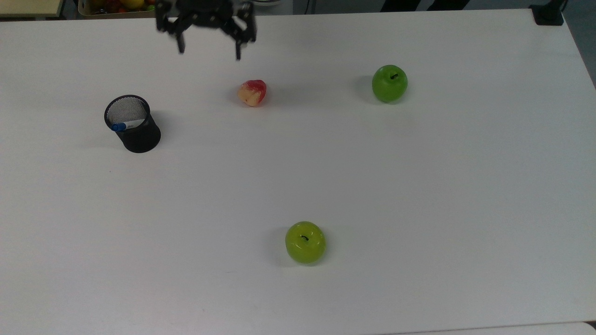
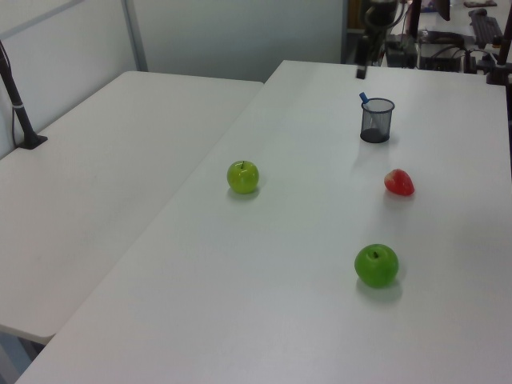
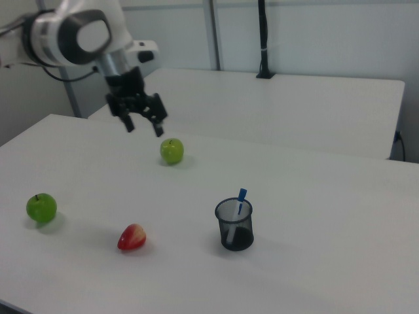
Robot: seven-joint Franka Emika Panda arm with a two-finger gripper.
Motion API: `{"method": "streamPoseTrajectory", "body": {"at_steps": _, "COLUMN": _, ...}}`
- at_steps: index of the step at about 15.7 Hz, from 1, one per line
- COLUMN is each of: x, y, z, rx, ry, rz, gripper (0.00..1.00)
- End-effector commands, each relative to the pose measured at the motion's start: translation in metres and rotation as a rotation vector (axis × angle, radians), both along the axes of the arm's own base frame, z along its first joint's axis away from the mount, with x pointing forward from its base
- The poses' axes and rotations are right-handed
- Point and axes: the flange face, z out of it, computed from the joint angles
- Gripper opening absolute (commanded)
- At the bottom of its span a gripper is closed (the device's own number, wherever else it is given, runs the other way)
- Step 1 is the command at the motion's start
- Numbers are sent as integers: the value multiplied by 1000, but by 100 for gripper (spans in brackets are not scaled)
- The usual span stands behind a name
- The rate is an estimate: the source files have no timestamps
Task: Place marker
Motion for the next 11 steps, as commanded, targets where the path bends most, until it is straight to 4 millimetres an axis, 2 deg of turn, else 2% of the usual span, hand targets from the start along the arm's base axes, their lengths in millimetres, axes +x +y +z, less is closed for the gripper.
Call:
{"method": "streamPoseTrajectory", "body": {"at_steps": 1, "x": -47, "y": 19, "z": 31, "rx": 5, "ry": 98, "rz": 28, "gripper": 100}}
{"method": "streamPoseTrajectory", "body": {"at_steps": 4, "x": -59, "y": 20, "z": 42, "rx": 7, "ry": 111, "rz": 25, "gripper": 100}}
{"method": "streamPoseTrajectory", "body": {"at_steps": 11, "x": -57, "y": 12, "z": 43, "rx": 21, "ry": 106, "rz": 4, "gripper": 100}}
